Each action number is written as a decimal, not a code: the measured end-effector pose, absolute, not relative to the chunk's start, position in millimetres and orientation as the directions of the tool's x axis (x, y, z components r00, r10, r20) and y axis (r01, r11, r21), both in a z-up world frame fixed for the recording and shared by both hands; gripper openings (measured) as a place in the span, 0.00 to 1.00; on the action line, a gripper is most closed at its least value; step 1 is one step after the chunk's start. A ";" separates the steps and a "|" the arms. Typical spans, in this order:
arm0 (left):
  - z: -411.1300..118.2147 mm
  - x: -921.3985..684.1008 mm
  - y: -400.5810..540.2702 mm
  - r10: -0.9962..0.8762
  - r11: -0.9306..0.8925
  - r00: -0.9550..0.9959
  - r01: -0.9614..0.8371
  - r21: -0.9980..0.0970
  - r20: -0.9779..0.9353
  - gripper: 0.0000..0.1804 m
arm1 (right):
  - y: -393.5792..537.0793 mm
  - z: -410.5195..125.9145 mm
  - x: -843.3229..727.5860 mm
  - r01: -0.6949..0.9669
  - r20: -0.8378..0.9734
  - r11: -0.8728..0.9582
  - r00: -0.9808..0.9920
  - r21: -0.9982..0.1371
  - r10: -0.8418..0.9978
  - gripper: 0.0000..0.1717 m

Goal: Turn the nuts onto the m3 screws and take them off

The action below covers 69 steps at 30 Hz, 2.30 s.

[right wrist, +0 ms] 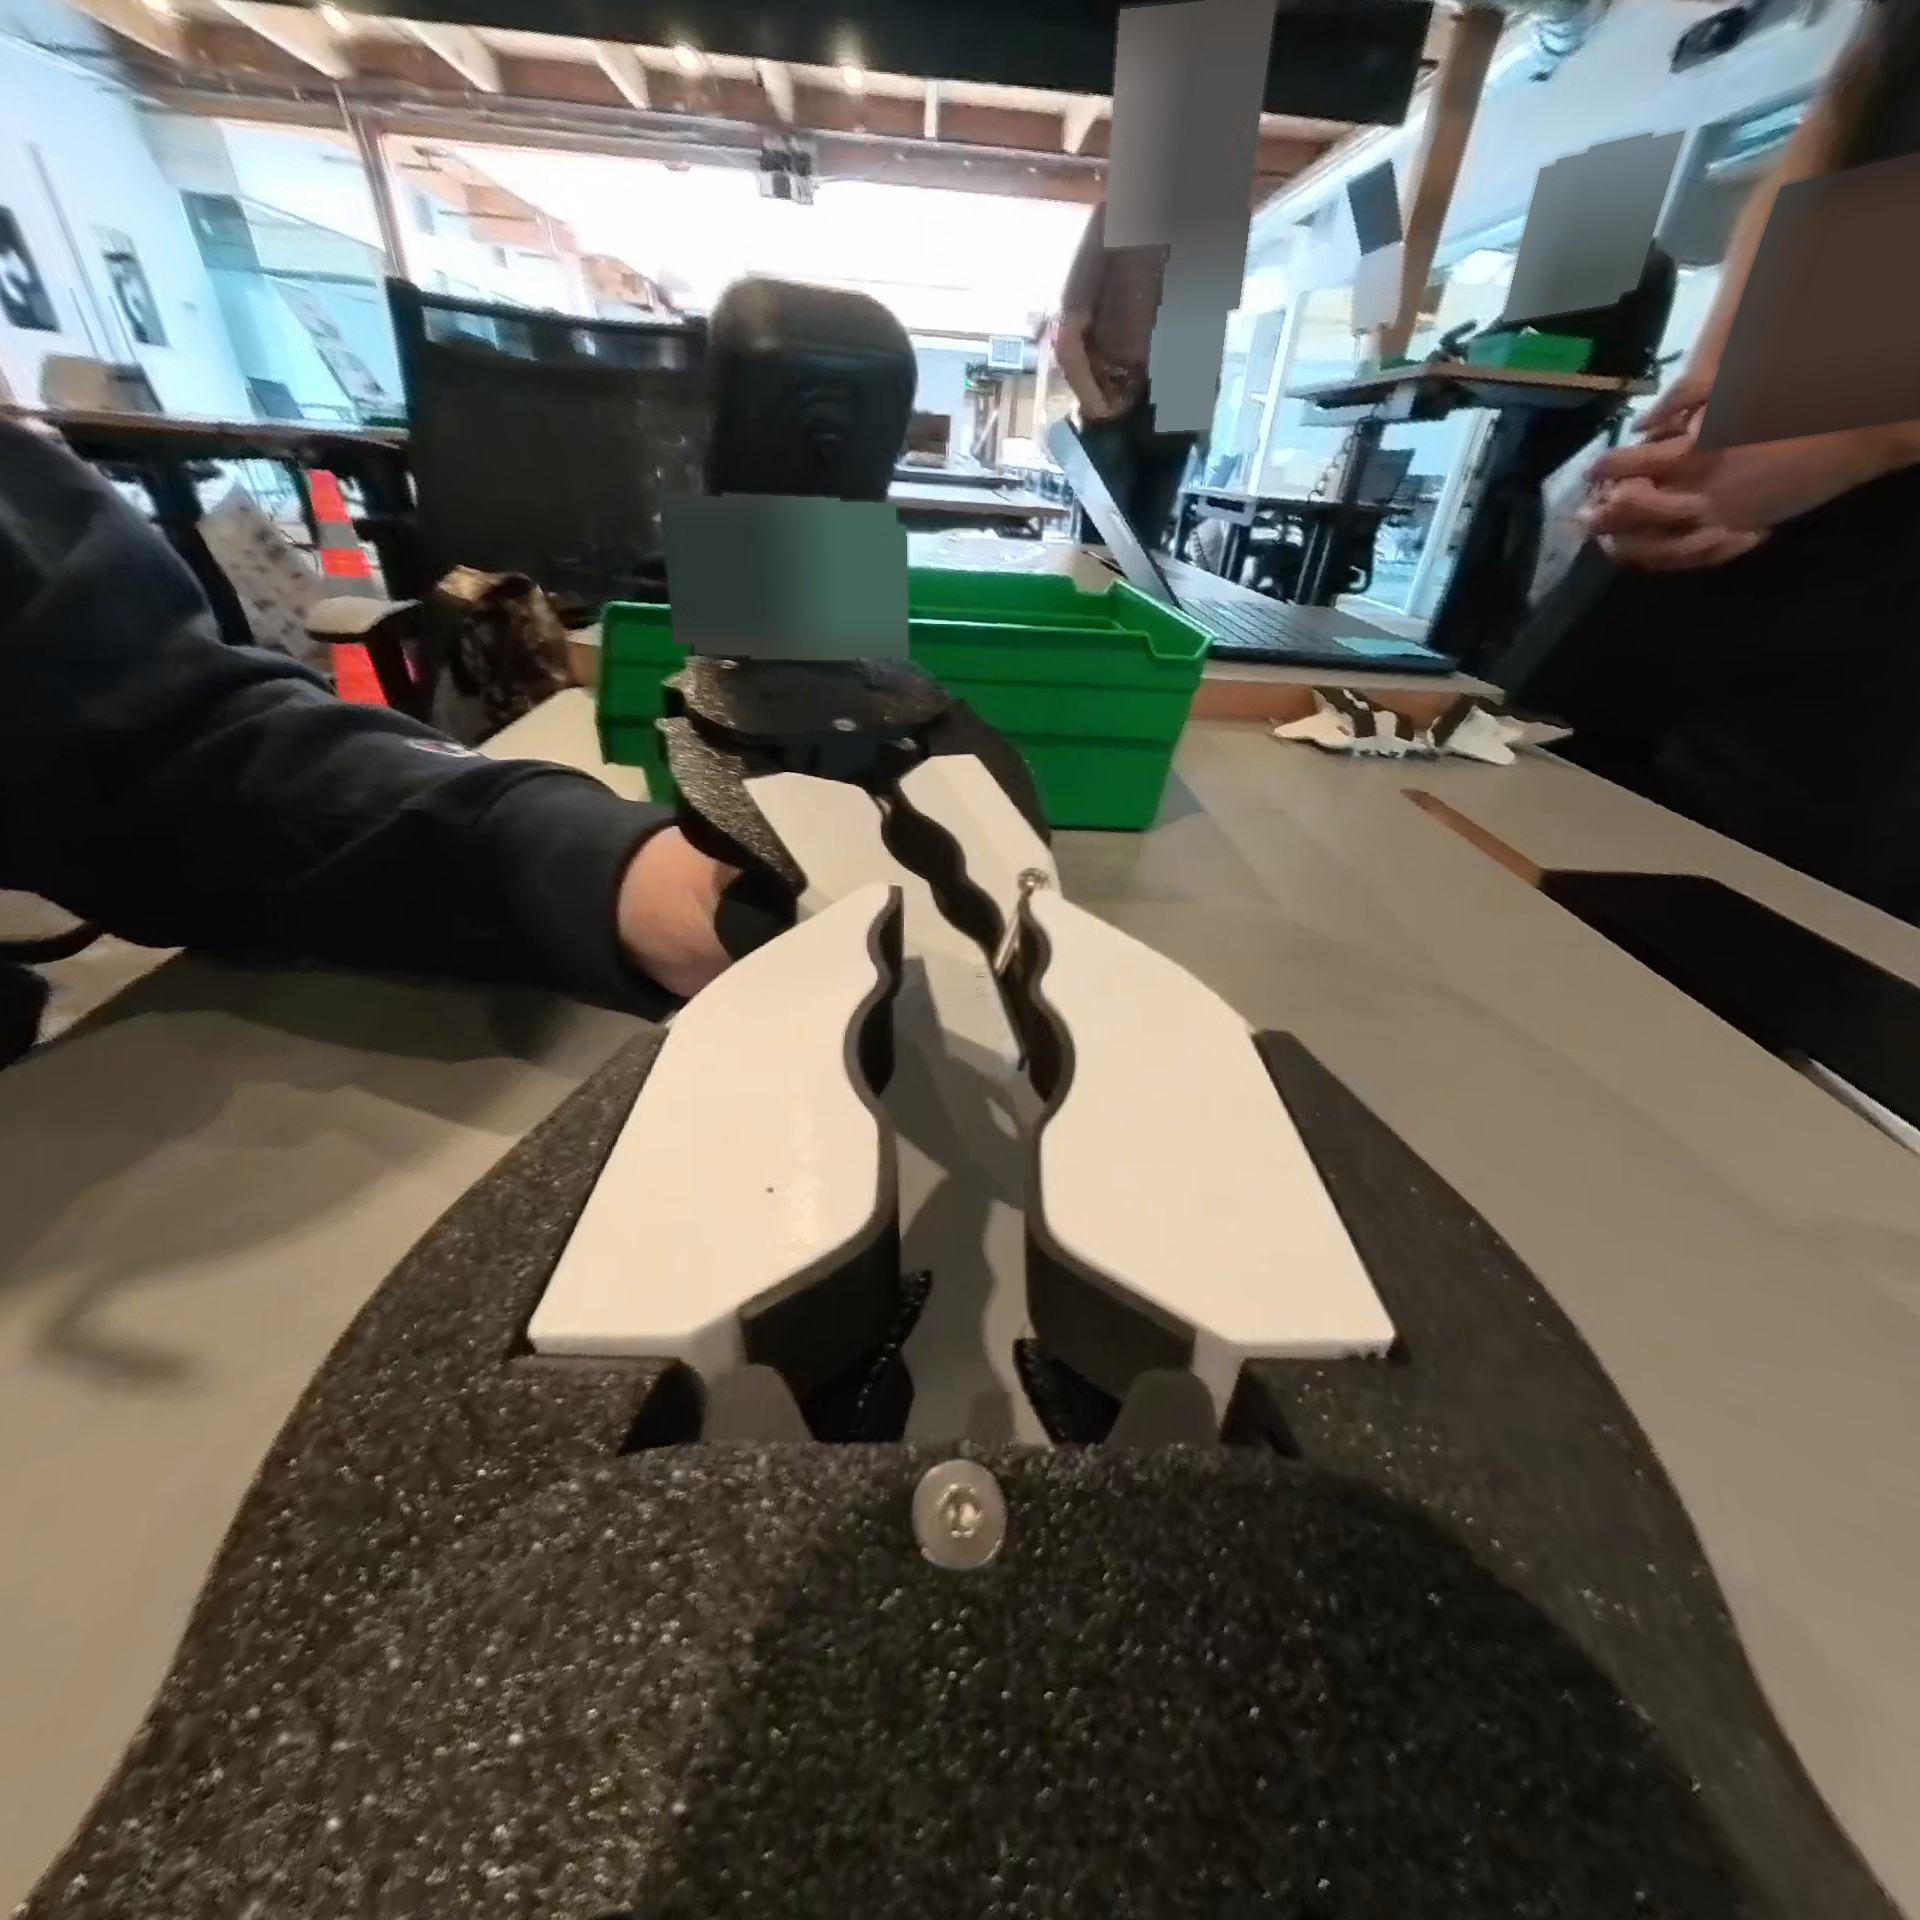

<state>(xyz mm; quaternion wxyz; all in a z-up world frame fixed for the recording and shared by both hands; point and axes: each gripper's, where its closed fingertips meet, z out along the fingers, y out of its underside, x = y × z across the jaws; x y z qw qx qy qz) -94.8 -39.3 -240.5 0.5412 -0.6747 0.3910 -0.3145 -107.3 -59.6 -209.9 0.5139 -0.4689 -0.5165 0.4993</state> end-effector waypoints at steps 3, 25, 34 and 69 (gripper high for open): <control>-241.0 -94.4 -39.4 -0.870 -0.112 0.493 -0.189 -0.976 0.004 0.01 | -56.7 -207.3 -104.4 -0.049 0.056 0.055 -0.007 -0.997 0.998 0.14; -241.6 -94.5 -38.2 -0.870 -0.121 0.493 -0.189 -0.974 0.012 0.01 | -53.1 -207.3 -108.7 -0.048 0.054 0.054 -0.006 -0.997 0.999 0.17; -242.2 -94.4 -37.4 -0.866 -0.118 0.501 -0.197 -0.973 0.003 0.01 | -52.0 -206.9 -108.6 -0.050 0.068 0.069 0.012 -0.996 0.998 0.18; -243.8 -93.1 -37.9 -0.868 -0.120 0.496 -0.208 -0.971 0.001 0.01 | -58.2 -205.6 -102.0 -0.061 0.064 0.064 0.000 -0.996 0.998 0.11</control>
